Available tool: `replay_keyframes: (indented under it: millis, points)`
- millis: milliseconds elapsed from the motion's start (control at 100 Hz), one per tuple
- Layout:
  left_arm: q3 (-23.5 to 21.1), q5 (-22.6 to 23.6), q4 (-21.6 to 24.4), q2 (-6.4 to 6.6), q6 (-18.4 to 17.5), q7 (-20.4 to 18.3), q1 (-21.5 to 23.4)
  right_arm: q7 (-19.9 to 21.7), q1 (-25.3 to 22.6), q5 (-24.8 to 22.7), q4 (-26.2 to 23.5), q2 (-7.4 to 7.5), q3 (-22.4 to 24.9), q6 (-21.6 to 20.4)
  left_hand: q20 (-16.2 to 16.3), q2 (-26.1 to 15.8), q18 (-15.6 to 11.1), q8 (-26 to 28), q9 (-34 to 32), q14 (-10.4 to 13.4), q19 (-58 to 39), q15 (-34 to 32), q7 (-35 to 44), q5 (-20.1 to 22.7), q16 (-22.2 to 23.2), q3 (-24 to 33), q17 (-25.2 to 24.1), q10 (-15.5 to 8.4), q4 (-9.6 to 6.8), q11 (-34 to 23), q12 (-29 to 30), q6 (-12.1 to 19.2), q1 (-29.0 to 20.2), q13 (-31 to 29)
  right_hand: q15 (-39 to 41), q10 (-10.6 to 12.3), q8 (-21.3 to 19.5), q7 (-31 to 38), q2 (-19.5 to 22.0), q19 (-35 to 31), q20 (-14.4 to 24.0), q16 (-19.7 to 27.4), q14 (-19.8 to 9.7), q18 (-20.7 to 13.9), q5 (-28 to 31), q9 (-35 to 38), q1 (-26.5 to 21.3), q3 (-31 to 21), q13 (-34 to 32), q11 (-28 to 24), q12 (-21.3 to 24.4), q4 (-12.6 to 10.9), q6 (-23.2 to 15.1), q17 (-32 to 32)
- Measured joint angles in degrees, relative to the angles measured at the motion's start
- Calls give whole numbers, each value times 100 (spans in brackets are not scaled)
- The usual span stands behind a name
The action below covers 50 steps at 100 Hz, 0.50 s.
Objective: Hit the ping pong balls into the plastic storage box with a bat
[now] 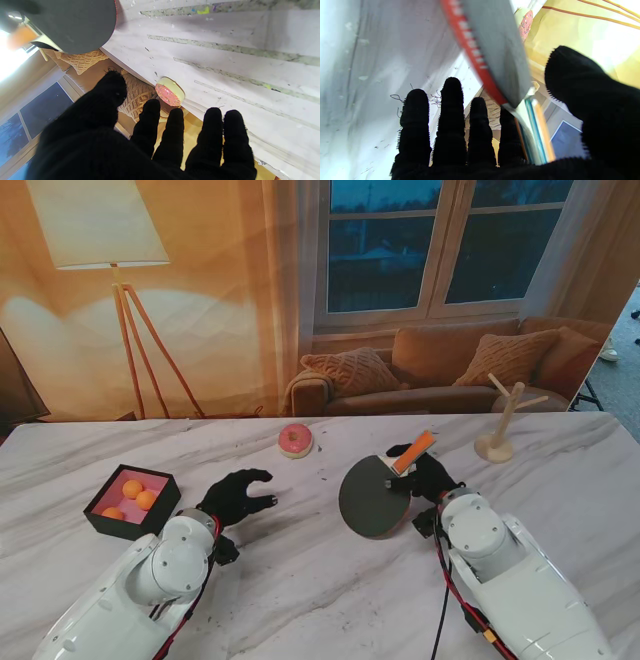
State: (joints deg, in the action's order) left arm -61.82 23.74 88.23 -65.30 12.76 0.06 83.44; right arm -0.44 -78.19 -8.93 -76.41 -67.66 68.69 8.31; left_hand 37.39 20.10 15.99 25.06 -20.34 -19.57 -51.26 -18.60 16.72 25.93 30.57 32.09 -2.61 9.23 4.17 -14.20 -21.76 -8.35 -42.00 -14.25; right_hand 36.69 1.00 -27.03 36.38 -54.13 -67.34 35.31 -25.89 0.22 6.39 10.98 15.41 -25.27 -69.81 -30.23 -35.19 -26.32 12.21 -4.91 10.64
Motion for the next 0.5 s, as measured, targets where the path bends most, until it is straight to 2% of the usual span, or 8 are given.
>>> replay_keyframes:
  millis: [260, 320, 500]
  points:
    - [-3, 8, 3, 6, -6, -16, 2, -5, -73, 68, -51, 12, 170, 0, -1, 0, 6, 2, -63, -2, -19, -1, 4, 1, 1, 0, 0, 2, 0, 1, -23, 0, 0, 0, -226, 22, 39, -68, 14, 238, 77, 4, -8, 9, 8, 1, 335, 0, 106, 100, 113, -5, 43, -153]
    - [-5, 11, 3, 6, -6, -16, 4, -16, -90, 91, -67, 10, 219, 0, -1, 0, 11, 2, -63, -2, -22, -1, 4, 1, 2, 0, 0, 2, 0, 1, -23, 0, 0, 0, -228, 76, 41, -87, 17, 240, 118, 5, -9, 62, 38, 233, 337, 0, 106, 107, 114, -5, 37, -153]
    - [-9, 11, 9, 8, -3, -20, 9, -104, -117, 432, -104, -9, 320, 20, -1, 0, 15, 2, -63, -10, -46, -4, 4, 1, 50, 0, 0, 2, 0, 1, -23, 0, 0, 0, -261, 151, 60, -112, 20, 290, 187, 5, -9, 125, 666, 773, 339, 0, 107, 224, 114, -13, -75, -124]
